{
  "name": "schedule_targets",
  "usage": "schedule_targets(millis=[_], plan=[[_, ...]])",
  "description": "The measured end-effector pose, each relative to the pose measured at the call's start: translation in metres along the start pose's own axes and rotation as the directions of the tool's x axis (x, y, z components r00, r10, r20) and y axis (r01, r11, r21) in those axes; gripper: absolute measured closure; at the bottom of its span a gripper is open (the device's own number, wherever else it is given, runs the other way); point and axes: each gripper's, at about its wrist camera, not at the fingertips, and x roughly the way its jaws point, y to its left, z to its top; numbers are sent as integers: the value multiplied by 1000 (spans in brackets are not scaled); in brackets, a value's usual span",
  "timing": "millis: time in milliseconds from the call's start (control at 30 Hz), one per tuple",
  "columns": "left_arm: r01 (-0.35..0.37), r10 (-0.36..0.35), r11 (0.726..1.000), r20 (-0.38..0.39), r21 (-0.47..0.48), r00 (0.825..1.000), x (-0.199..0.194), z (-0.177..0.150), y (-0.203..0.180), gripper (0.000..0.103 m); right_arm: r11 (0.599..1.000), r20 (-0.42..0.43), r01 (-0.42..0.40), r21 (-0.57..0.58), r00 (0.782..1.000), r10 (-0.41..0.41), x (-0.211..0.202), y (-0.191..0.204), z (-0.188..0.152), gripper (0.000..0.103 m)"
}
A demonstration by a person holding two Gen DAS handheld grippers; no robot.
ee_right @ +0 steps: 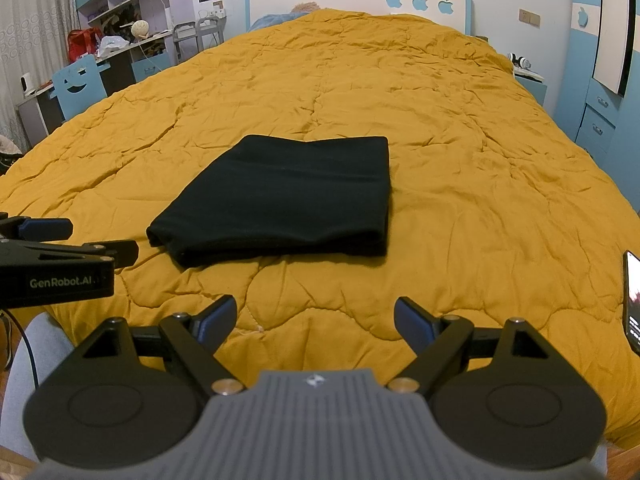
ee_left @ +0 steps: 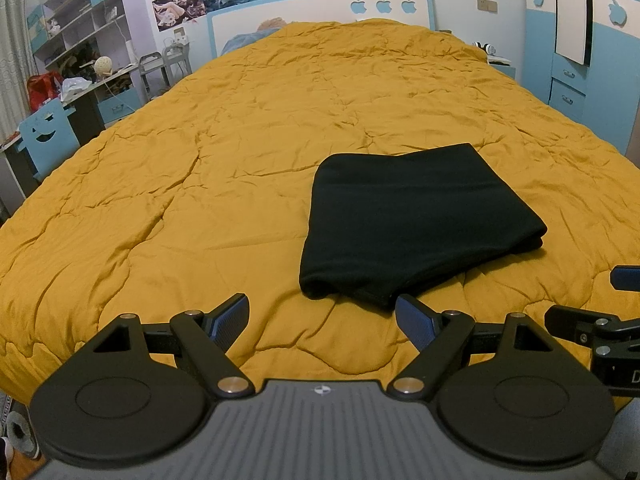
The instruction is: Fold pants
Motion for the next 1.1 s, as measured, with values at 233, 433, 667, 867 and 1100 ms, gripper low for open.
schedule_targets(millis=[233,433,667,867,1100], plan=[[0,0,1000,0,1,1000,0,0,-1,6,1000,1,0,-1,1000,0,0,-1,0,21],[-5,5,1000,2,0,1000,0,-1,-1,6,1000,0,-1,-1,1000,1,0,-1,0,21],[-9,9,1000,4,3,1000,-1,-1,-1,6,1000,-1,-1,1,1000,1,0,-1,0,21],[-28,28,1000,11,1,1000,-4,-2,2,6,1000,0,0,1,1000,0,-1,0,0,21],[-33,33,999,8,0,999,-5,0,4,6,1000,3,4,-1,1000,-4,-2,2,0,21]])
